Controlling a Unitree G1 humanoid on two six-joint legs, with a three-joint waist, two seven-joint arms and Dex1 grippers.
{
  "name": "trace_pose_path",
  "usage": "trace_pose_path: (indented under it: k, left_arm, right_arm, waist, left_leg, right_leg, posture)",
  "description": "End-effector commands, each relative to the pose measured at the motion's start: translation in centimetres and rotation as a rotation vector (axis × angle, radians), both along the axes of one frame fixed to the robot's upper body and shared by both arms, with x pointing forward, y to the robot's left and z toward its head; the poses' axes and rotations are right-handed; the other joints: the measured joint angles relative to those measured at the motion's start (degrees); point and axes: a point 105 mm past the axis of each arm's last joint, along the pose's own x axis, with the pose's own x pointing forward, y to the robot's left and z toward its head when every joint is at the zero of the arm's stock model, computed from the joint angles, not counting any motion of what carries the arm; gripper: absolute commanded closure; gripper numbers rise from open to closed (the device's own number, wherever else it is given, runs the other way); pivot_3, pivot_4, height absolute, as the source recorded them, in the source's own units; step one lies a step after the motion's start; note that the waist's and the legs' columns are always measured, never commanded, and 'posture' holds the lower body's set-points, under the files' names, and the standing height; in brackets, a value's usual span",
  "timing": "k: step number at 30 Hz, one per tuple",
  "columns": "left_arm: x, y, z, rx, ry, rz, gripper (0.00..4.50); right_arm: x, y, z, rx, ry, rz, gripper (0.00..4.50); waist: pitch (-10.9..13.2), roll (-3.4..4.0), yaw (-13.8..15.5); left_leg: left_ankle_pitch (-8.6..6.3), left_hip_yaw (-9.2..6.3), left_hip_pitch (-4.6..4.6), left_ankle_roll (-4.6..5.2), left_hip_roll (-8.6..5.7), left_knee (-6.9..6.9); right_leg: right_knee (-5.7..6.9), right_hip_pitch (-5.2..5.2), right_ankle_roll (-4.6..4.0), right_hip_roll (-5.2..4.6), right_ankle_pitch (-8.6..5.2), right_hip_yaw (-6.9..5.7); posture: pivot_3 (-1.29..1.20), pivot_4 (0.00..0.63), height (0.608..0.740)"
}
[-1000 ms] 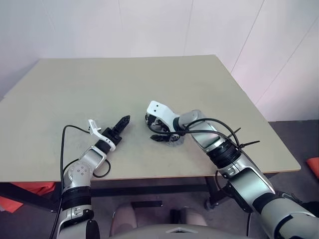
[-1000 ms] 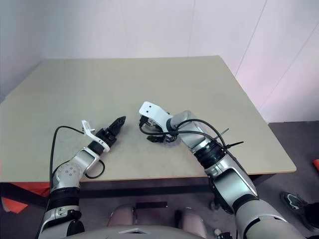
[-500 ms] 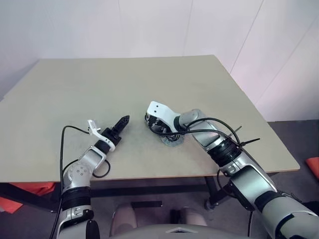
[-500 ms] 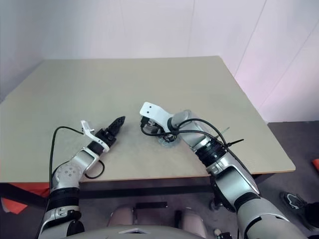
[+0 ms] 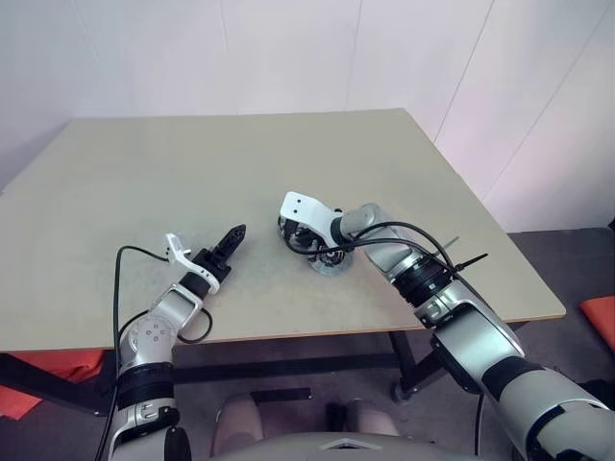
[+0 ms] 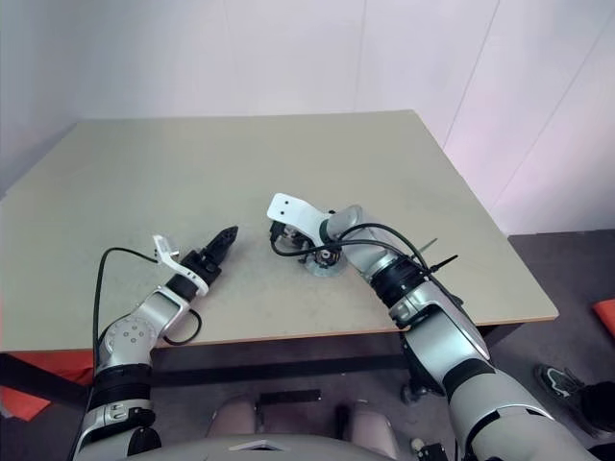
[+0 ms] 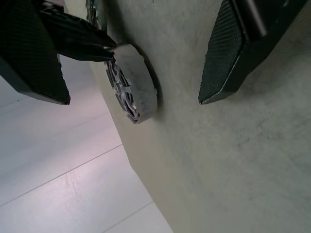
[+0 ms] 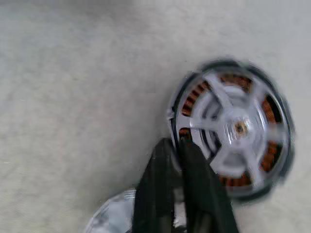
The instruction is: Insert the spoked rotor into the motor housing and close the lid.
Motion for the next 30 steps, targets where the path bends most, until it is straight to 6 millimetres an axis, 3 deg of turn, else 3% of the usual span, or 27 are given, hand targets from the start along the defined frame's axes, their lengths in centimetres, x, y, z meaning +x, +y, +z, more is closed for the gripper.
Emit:
trace_pose_path:
  k: [1, 8, 20, 24, 27, 30]
  left_arm:
    - [0.1, 0.3, 0.5, 0.008, -0.019, 0.01, 0.0]
    - [0.1, 0.3, 0.5, 0.008, -0.018, 0.01, 0.0]
    - [0.1, 0.2, 0.3, 0.004, -0.015, 0.013, 0.0]
    - [0.0, 0.2, 0.2, 0.002, -0.016, 0.018, 0.0]
    - [-0.1, 0.3, 0.2, 0.003, -0.014, 0.021, 0.0]
    - [-0.1, 0.4, 0.2, 0.006, -0.012, 0.022, 0.0]
  right_arm:
    - [1.0, -0.7, 0.7, -0.026, -0.044, -0.024, 4.47]
    - [1.4, -0.9, 2.1, -0.036, -0.098, 0.05, 4.47]
    - [0.5, -1.0, 7.1, -0.156, -0.253, 0.392, 4.47]
    - [0.3, -0.5, 6.7, -0.138, -0.208, 0.388, 4.47]
    - [-0.1, -0.1, 6.2, -0.126, -0.197, 0.388, 3.87]
    - [-0.1, 0.3, 5.6, -0.11, -0.187, 0.357, 2.9]
  waist:
    - [0.0, -0.02, 0.0]
    - [0.0, -0.01, 0.1]
    - [0.0, 0.0, 0.2]
    - [0.0, 0.0, 0.2]
    - [0.0, 0.0, 0.2]
    - [0.0, 0.0, 0.2]
  left_leg:
    - [0.0, 0.0, -0.02, 0.0, -0.02, 0.01]
    - [0.0, 0.0, 0.02, 0.0, -0.1, 0.01]
    - [-0.01, 0.01, -0.17, 0.02, -0.04, 0.0]
    - [-0.03, 0.03, -0.21, 0.06, -0.03, 0.0]
    - [-0.06, 0.02, -0.27, 0.1, -0.05, 0.0]
    - [-0.06, 0.02, -0.25, 0.11, -0.04, 0.0]
  right_leg:
    - [-0.02, 0.02, 0.0, -0.01, 0.0, 0.02]
    - [0.17, 0.01, -0.03, -0.01, 0.05, 0.11]
    - [0.22, -0.09, -0.14, 0.01, 0.12, 0.08]
    - [0.23, -0.09, -0.47, 0.01, 0.31, 0.06]
    - [0.2, -0.09, -0.51, 0.0, 0.34, 0.07]
    - [0.18, -0.08, -0.51, 0.0, 0.33, 0.07]
  posture:
    - [0.0, 0.0, 0.74]
    - [0.0, 0.0, 0.74]
    - [0.0, 0.0, 0.74]
    - [0.0, 0.0, 0.74]
    - [0.0, 0.0, 0.74]
    - [0.0, 0.0, 0.74]
